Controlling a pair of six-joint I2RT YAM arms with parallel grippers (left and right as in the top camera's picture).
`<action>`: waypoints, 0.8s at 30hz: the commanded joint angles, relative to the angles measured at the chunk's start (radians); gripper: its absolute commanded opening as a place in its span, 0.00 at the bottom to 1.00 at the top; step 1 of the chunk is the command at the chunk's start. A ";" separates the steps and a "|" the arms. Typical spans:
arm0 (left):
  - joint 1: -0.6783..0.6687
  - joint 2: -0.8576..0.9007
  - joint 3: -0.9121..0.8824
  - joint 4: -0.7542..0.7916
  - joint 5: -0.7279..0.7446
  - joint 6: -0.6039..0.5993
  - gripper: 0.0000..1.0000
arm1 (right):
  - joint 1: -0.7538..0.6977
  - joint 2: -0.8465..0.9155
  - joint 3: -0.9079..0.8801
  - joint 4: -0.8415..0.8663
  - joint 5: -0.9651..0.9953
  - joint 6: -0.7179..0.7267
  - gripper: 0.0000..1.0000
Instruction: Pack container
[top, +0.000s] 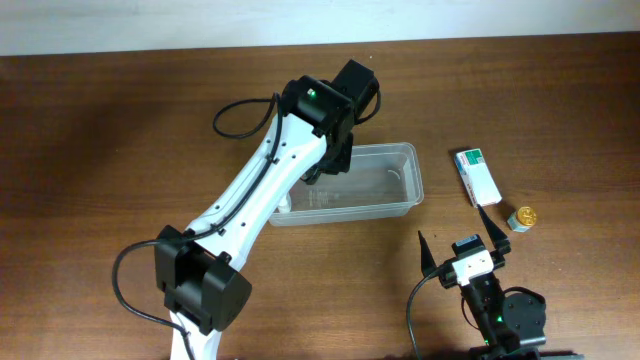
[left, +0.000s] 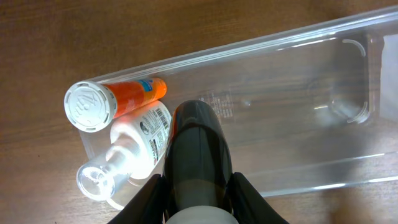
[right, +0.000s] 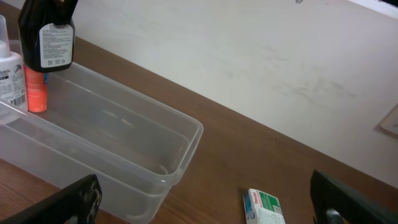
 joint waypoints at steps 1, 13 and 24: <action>0.012 0.008 0.004 0.003 0.020 0.063 0.07 | -0.008 -0.006 -0.005 -0.007 0.006 0.009 0.98; 0.050 0.026 -0.079 0.070 0.086 0.063 0.08 | -0.008 -0.006 -0.005 -0.007 0.006 0.009 0.98; 0.060 0.029 -0.239 0.192 0.086 0.062 0.07 | -0.008 -0.006 -0.005 -0.007 0.006 0.009 0.98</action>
